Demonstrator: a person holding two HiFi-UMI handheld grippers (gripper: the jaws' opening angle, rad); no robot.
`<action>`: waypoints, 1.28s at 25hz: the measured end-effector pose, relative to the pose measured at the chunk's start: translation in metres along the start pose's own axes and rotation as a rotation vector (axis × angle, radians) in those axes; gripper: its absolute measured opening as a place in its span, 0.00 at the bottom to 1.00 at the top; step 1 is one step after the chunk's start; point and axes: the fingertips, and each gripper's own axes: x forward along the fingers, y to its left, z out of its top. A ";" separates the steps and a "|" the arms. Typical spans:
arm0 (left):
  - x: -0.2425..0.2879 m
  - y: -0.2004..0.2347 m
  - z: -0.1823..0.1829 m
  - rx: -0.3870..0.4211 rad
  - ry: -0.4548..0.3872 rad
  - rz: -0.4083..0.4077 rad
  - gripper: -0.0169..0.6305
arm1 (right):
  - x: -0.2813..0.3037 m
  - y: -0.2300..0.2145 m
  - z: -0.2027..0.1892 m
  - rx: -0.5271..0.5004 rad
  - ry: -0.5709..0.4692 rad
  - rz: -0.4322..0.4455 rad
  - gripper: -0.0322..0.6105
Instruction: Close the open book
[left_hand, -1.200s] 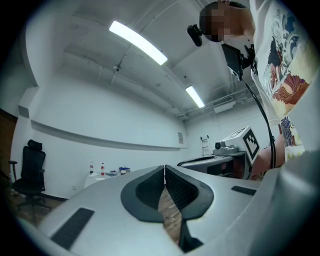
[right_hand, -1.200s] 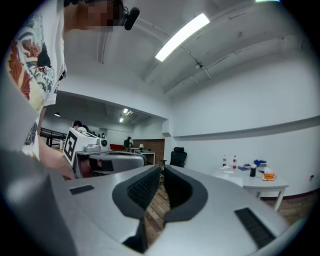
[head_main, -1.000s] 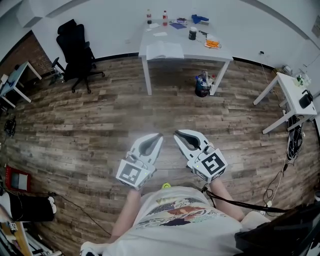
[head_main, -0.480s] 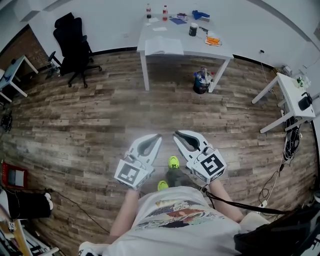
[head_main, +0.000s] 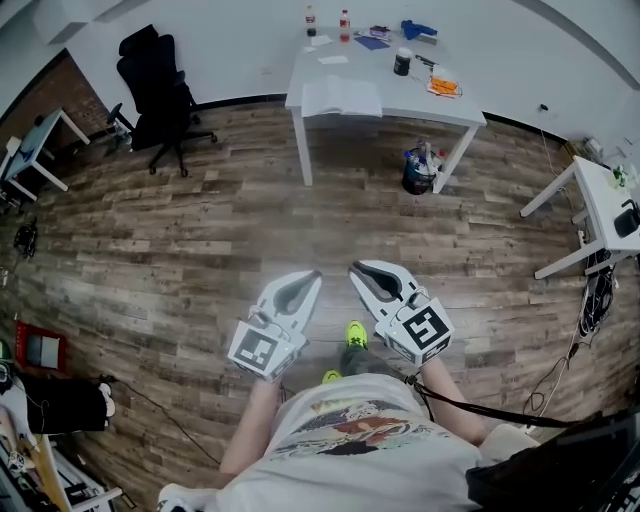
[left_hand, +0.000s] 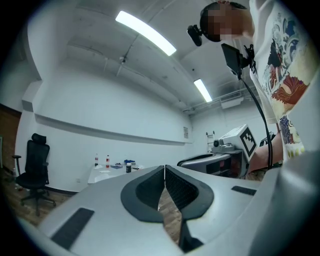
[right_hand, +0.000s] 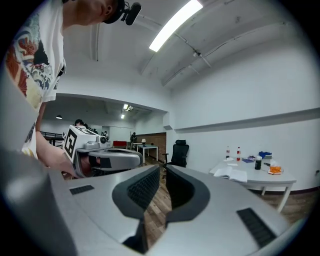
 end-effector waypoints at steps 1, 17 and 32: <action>0.008 0.003 0.001 0.003 -0.002 0.001 0.05 | 0.003 -0.008 -0.001 0.003 0.001 0.005 0.11; 0.132 0.063 -0.011 -0.010 0.042 0.074 0.05 | 0.048 -0.143 0.005 -0.006 -0.025 0.116 0.11; 0.186 0.096 -0.012 0.055 0.068 0.112 0.05 | 0.073 -0.204 -0.003 0.010 -0.020 0.129 0.11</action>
